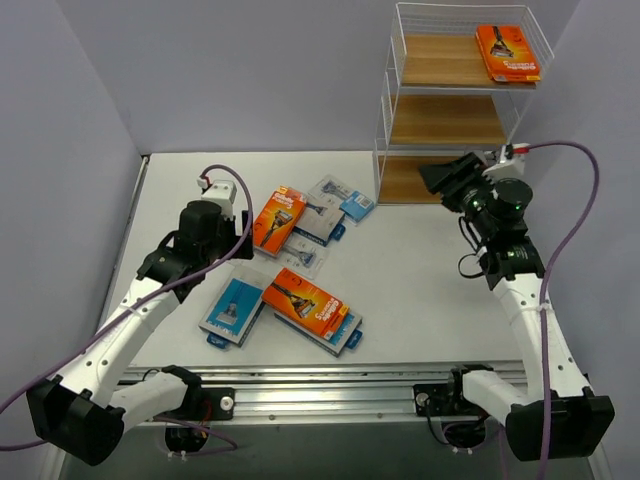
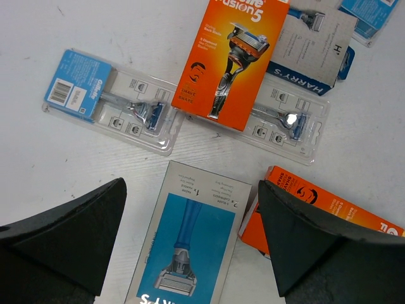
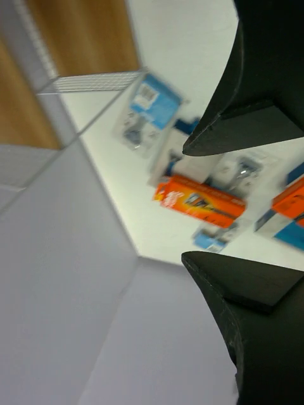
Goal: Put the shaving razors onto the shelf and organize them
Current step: Grab a shaving razor with the right arm
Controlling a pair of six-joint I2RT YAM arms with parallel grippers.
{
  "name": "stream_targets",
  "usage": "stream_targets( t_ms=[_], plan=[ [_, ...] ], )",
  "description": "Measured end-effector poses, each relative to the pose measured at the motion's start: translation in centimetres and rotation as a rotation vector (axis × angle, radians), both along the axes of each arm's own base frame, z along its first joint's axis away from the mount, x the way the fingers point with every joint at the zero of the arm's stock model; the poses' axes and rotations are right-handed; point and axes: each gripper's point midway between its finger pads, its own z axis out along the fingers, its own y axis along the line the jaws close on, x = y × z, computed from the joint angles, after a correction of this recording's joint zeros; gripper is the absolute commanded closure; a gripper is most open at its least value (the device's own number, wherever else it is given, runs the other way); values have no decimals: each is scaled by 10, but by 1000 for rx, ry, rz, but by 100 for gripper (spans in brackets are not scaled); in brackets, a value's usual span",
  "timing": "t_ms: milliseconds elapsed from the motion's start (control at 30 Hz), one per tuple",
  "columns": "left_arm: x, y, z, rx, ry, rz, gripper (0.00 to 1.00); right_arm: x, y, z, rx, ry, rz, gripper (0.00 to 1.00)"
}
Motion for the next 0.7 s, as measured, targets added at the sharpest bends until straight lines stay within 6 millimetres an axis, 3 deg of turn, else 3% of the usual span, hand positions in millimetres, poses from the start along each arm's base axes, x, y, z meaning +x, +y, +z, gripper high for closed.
stream_targets(
  t_ms=[100, 133, 167, 233, 300, 467, 700],
  plan=[
    [-1, 5, 8, 6, -29, 13, 5, -13, 23, -52, -52, 117, 88, 57],
    [-2, 7, 10, 9, -37, 18, 0, -19, 29, -70, -65, 159, 112, 60],
    [-2, 7, 10, 11, -37, 20, 6, -25, 34, -87, -74, 202, 130, 60],
    [-1, 9, 11, 17, -40, 24, 8, -44, 45, -116, -84, 269, 170, 63],
    [-1, 9, 11, 21, -42, 27, 8, -63, 55, -131, -90, 299, 209, 64],
    [-1, 11, 11, 25, -44, 33, 3, -105, 80, -142, -71, 294, 310, 64],
    [-1, 13, 14, 26, -53, 40, 6, -144, 110, -184, -79, 405, 421, 68]
  ],
)
